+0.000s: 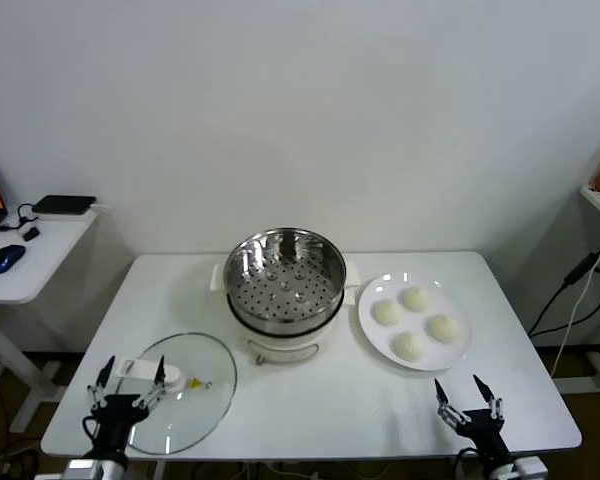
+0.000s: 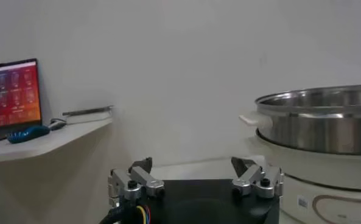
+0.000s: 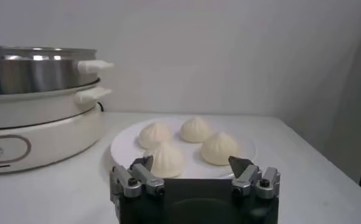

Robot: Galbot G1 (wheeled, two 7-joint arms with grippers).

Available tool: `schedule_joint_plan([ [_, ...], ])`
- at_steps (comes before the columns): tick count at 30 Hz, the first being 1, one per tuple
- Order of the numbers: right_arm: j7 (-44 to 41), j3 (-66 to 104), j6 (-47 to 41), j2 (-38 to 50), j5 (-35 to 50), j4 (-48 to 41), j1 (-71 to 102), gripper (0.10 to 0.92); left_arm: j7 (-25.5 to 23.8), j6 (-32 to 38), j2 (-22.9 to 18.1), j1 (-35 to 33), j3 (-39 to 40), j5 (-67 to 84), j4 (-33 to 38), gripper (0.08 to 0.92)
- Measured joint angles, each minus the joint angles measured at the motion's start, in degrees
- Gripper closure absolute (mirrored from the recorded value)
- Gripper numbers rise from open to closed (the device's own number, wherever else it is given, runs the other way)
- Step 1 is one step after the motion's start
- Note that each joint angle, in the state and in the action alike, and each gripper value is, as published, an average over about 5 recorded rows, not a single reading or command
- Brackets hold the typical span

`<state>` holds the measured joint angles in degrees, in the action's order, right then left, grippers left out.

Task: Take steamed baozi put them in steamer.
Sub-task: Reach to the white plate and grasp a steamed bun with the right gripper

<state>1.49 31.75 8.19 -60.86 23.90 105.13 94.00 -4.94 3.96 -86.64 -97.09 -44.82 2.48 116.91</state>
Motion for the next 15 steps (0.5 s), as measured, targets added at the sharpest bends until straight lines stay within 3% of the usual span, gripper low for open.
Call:
schedule_joint_plan([
  [6, 0.0, 0.3, -4.8, 2.2, -0.8, 3.3, -3.9, 0.203, -0.2, 0.5, 0.0, 0.5, -0.1, 0.1, -0.1, 0.177],
  [15, -3.5, -2.2, -19.1, 11.4, -0.4, 7.1, -15.3, 0.203, 0.1, 1.9, -0.8, 1.3, 0.0, -1.4, -0.7, 0.177],
])
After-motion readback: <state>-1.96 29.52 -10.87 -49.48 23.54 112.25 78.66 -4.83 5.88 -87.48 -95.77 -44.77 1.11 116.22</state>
